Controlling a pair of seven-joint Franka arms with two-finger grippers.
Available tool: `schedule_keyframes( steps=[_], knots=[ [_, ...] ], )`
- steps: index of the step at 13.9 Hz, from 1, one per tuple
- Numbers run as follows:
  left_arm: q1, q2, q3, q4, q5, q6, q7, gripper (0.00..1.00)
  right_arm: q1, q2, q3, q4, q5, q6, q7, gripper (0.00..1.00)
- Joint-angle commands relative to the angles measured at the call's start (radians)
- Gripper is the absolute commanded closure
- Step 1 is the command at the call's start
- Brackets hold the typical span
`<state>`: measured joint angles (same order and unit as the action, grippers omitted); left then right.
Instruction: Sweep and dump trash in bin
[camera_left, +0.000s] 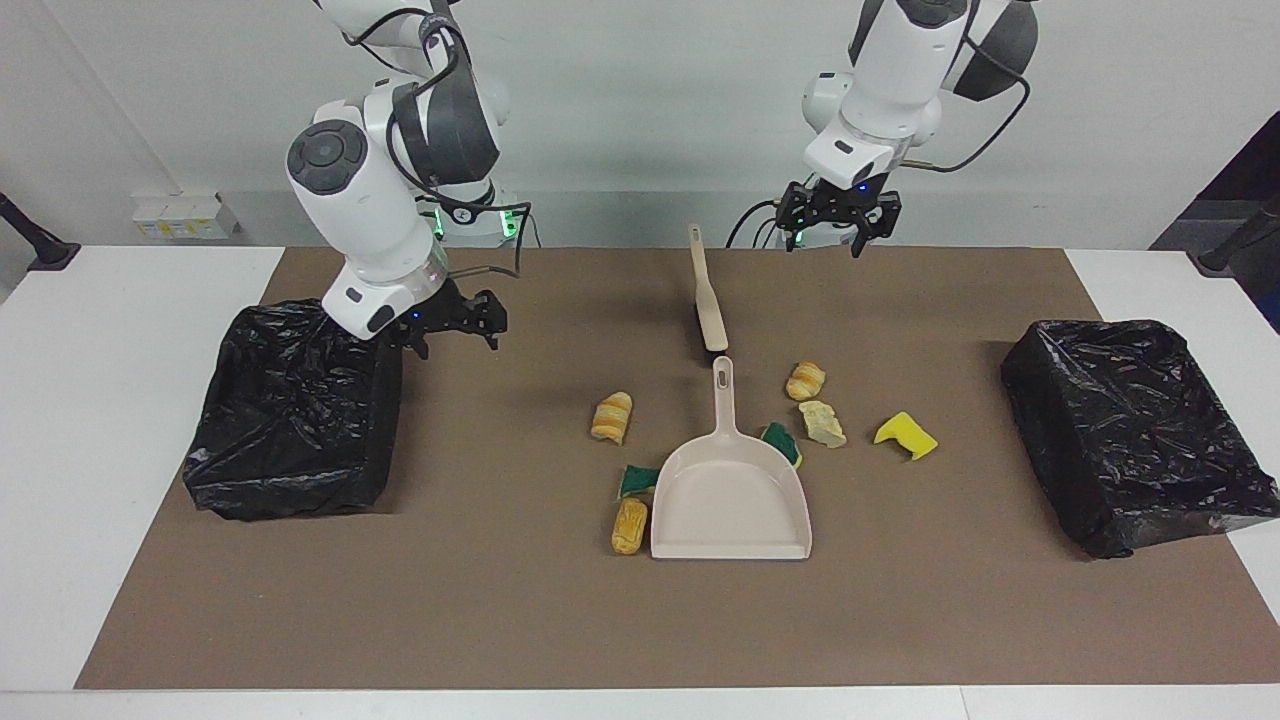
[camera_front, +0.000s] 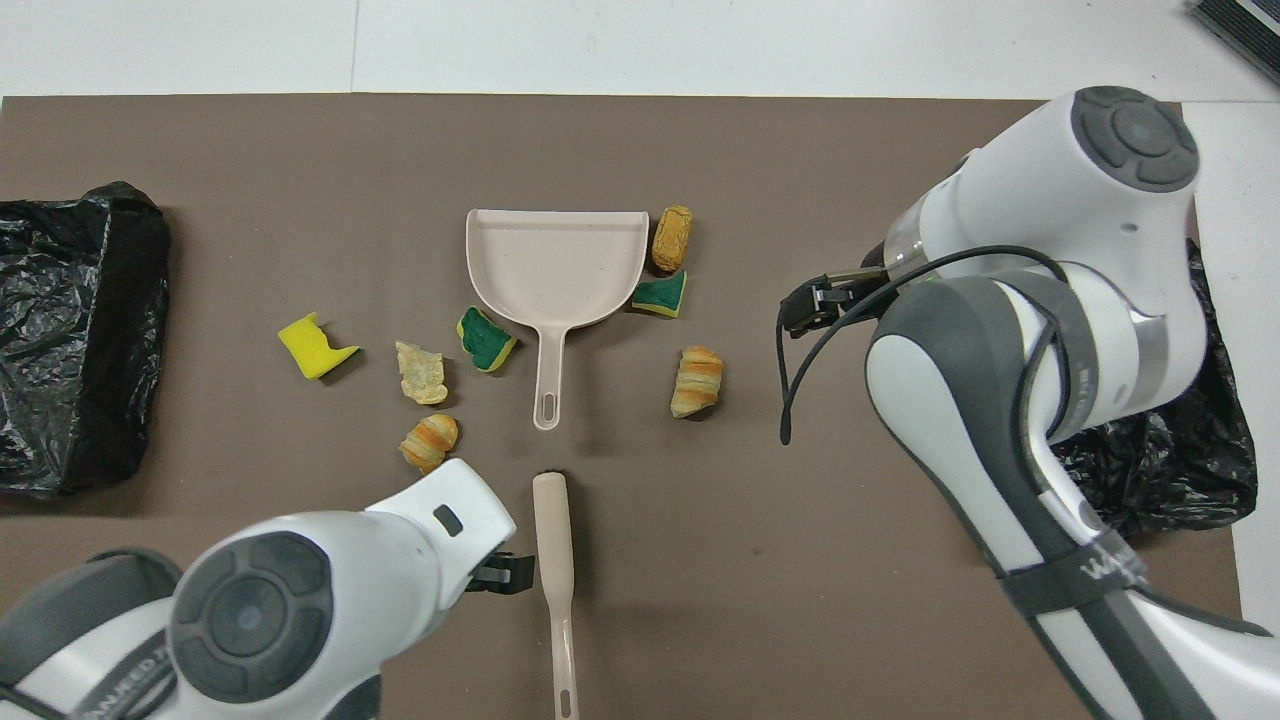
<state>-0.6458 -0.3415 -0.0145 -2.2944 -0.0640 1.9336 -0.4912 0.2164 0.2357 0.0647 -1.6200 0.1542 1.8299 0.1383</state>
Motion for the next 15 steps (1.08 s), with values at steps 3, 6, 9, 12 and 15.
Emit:
schedule_keyframes(
  steps=[3,6,9,12,15],
  knots=[
    [-0.202,-0.002,0.018,-0.224,0.013,0.247,-0.168,0.0,0.096,0.051,0.001,0.018,0.011,0.081,0.151,0.0],
    [-0.279,0.036,0.018,-0.286,0.013,0.349,-0.211,0.0,0.136,0.079,0.001,0.02,0.016,0.138,0.224,0.0],
    [-0.324,0.093,0.018,-0.295,0.013,0.379,-0.239,0.0,0.172,0.105,0.001,0.02,0.022,0.196,0.288,0.0],
    [-0.318,0.096,0.018,-0.298,0.013,0.384,-0.237,0.16,0.176,0.082,0.001,-0.053,0.054,0.296,0.271,0.0],
    [-0.31,0.11,0.019,-0.287,0.013,0.377,-0.227,0.64,0.187,0.068,0.001,-0.069,0.05,0.282,0.264,0.0]
  ],
)
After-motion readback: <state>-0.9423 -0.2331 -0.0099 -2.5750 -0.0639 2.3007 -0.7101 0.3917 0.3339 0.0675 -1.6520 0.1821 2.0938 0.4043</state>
